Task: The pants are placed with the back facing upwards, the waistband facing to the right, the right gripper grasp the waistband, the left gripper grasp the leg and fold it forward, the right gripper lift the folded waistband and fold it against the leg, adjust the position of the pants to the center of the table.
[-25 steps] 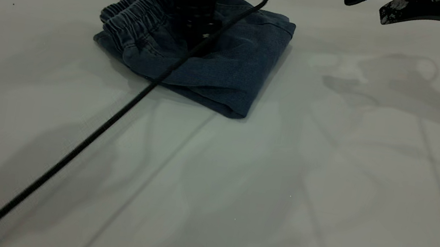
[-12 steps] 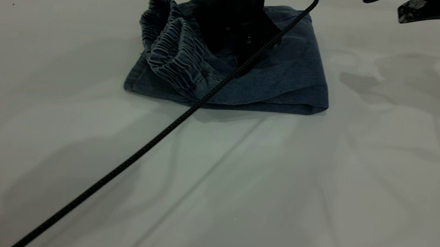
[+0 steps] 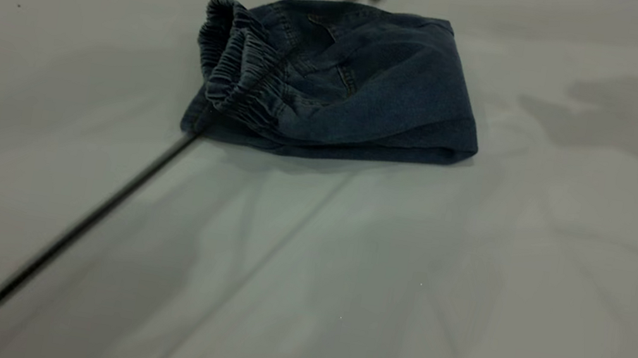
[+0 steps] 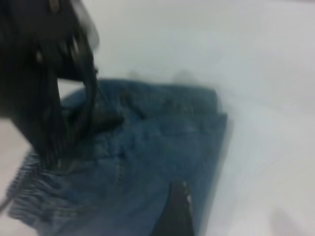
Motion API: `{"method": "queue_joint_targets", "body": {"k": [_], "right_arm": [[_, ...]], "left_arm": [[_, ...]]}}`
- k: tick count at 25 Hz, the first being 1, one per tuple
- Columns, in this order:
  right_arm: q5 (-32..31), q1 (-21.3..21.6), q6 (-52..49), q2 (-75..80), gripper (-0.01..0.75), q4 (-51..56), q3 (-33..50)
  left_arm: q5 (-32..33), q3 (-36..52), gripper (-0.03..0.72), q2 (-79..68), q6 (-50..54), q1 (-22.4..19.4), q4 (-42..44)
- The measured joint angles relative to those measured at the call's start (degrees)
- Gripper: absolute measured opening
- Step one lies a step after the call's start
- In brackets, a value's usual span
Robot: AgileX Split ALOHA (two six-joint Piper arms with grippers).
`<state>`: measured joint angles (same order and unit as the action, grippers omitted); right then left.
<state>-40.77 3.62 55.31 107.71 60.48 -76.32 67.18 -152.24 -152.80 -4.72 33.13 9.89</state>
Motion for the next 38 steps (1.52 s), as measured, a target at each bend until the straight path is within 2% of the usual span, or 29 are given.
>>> {"method": "queue_joint_targets", "body": {"k": [4,9,14,17,24,30,38], "right_arm": [[-2.8,0.0,-6.7,-9.0,0.586,-5.6,0.0],[-9.4,0.0,-15.4,-20.2,0.586,-11.2,0.0],[-15.7,0.0,-22.7,-31.5,0.586,-16.8,0.0],[-20.6,0.0,-26.9,-37.5,0.586,-21.7,0.0],[-30.6,0.0,-36.8,-47.1,0.586,-29.3,0.0],[-31.4,0.0,-41.3,-54.0,0.586,-29.6,1.4],[-31.7,0.0,-42.2,-68.4,0.586,-29.5,10.6]], "left_arm": [[0.0,-1.0,0.546,5.5,0.4,0.0,1.6],[0.0,-1.0,0.546,13.0,1.7,0.0,2.1],[0.0,4.2,0.546,24.1,1.9,0.0,2.4],[0.0,11.0,0.546,32.4,2.3,0.0,2.5],[0.0,33.9,0.546,54.6,2.5,0.0,2.6],[0.0,53.9,0.546,74.5,2.5,0.0,2.4],[0.0,75.2,0.546,101.1,3.4,0.0,-0.6]]}}
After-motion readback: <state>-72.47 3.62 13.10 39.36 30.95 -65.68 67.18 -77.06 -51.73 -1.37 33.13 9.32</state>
